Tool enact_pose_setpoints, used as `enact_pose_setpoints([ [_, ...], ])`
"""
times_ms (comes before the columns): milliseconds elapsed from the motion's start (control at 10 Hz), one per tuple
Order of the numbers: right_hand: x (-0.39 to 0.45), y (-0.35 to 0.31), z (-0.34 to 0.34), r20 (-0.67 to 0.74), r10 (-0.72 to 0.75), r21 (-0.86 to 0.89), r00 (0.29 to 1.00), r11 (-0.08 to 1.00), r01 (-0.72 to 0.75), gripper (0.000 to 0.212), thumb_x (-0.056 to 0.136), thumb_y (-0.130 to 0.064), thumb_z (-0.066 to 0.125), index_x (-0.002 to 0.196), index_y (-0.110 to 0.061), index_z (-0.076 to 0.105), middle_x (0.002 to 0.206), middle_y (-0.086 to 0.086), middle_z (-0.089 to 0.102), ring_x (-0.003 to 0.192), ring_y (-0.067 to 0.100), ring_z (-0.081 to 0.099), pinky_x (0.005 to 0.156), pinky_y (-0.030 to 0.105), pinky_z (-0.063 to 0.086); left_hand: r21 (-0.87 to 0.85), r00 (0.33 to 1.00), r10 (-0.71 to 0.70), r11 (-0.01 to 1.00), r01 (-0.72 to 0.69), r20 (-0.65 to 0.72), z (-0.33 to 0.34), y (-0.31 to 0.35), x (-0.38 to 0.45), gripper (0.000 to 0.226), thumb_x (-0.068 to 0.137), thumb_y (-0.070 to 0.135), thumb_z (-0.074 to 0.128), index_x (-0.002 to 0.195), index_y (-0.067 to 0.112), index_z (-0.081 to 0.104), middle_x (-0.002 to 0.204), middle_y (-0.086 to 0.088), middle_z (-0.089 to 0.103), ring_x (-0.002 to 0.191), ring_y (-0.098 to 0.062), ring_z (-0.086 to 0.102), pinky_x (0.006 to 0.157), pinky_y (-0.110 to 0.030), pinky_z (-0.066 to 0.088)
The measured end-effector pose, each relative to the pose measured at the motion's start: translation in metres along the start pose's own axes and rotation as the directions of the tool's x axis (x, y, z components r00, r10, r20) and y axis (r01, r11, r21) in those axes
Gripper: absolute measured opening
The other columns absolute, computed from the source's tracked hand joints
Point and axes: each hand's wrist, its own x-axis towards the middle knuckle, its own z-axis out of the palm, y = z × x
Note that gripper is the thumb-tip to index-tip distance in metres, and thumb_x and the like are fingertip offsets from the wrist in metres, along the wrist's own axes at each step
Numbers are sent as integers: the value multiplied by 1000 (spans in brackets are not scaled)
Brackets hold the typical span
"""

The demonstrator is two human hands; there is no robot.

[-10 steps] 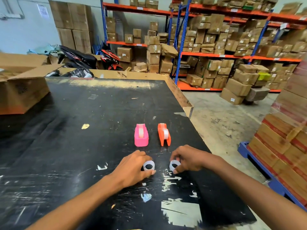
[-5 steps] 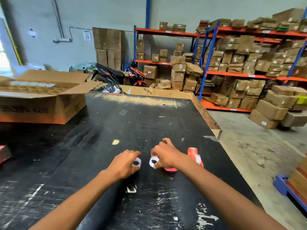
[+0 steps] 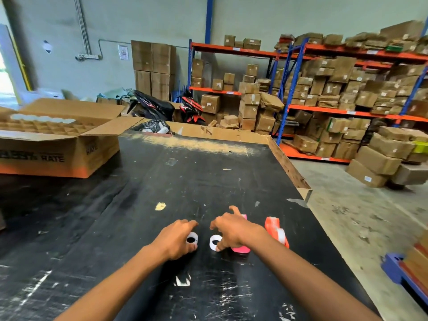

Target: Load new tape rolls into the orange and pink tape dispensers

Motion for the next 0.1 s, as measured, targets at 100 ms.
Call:
enact_pose_setpoints([
  [100,-11,8,-1,-51,35,44,998,998,-33,51,80,-38,67,123,-14,57,112,10,68,115,29,54,115,46,9,-16,1000,2,1000,-2,-20,-7,2,-13,64,87,39,58,144,21,36,140,-4,48,132,-22,42,101,-36,42],
])
